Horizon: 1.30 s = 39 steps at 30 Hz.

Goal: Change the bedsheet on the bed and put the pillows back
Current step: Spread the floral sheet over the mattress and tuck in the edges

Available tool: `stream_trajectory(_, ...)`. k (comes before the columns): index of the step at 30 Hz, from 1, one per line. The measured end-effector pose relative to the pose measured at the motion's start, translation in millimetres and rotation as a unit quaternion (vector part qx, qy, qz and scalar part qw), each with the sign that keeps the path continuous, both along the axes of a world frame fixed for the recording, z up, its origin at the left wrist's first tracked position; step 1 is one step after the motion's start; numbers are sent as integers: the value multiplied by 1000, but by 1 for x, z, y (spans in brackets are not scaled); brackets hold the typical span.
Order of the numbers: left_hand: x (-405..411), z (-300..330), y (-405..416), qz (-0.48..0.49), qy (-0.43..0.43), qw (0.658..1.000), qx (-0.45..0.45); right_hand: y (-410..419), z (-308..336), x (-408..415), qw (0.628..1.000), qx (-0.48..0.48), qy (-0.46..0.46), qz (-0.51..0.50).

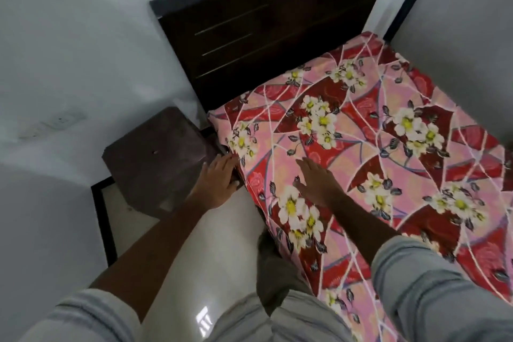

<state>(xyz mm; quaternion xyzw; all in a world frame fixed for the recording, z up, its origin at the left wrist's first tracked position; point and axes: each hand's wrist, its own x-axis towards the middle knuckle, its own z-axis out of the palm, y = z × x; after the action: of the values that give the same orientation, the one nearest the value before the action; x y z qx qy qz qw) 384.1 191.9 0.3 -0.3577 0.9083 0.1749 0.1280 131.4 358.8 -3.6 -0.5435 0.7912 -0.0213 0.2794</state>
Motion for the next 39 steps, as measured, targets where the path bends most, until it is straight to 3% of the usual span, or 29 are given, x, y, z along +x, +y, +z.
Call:
stream_trajectory(8,-74,-87,-165,-29,-89,993,74,-152,-85,-74,998,35,-52,-6)
stream_trajectory(11,-94,-139,-230,10,-68,994,90,-202,-131,-89,999,27,-19,3)
stream_trajectory(17,-134,-247,-337,111,99,984,100,-277,-243,-94,995,-44,85,38)
stream_trajectory(20,-143,-297,-374,129,95,981,112,-317,-272,-81,988,-80,122,45)
stream_trajectory(25,-162,-333,-405,244,109,939,218,-330,-285,-72,984,-96,151,8)
stream_trajectory(29,-180,-344,-433,351,139,858,347,-332,-291,-73,981,-113,159,0)
stream_trajectory(31,-181,-345,-436,340,118,865,349,-332,-293,-73,980,-122,160,-1)
stream_trajectory(35,-174,-337,-426,248,111,942,196,-332,-296,-73,979,-124,164,3)
stream_trajectory(39,-167,-299,-398,199,162,956,145,-331,-296,-74,979,-138,148,-7)
